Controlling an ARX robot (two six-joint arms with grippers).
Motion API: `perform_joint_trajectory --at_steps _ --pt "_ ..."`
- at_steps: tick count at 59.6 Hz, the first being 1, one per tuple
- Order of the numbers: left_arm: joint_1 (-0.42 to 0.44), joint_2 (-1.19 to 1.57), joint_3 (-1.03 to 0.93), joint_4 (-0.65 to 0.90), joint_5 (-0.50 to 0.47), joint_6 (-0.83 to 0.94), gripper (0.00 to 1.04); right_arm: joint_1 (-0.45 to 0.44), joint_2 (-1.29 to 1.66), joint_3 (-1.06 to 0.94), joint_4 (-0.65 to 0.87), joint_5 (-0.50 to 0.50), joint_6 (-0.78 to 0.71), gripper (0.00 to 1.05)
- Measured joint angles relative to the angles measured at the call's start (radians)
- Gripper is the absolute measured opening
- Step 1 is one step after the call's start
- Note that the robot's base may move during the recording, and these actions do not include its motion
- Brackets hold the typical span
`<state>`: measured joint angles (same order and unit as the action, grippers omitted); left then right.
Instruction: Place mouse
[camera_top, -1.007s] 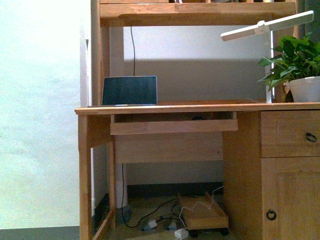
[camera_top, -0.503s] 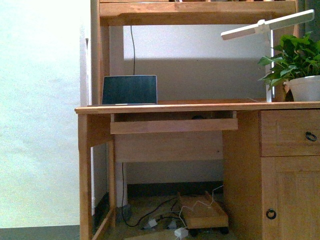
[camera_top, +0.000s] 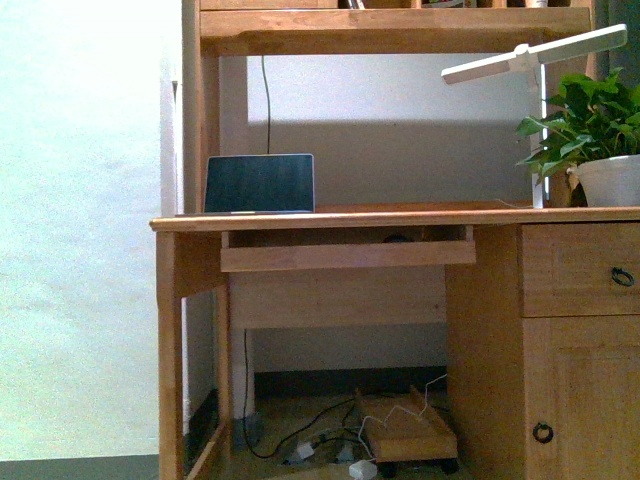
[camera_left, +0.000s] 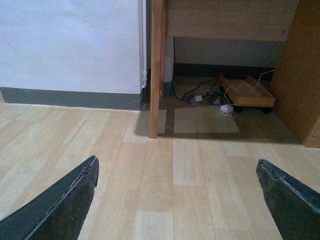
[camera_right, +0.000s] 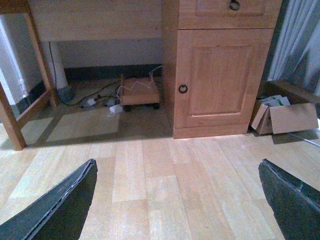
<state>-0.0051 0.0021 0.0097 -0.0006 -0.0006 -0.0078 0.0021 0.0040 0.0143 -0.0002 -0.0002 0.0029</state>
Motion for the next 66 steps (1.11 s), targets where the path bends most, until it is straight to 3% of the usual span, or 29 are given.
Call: perform_joint_trajectory --at_steps 66 --pt "0.0 0.0 0.0 0.0 0.0 0.0 0.97 0.0 0.0 0.0 0.0 0.0 0.0 0.97"
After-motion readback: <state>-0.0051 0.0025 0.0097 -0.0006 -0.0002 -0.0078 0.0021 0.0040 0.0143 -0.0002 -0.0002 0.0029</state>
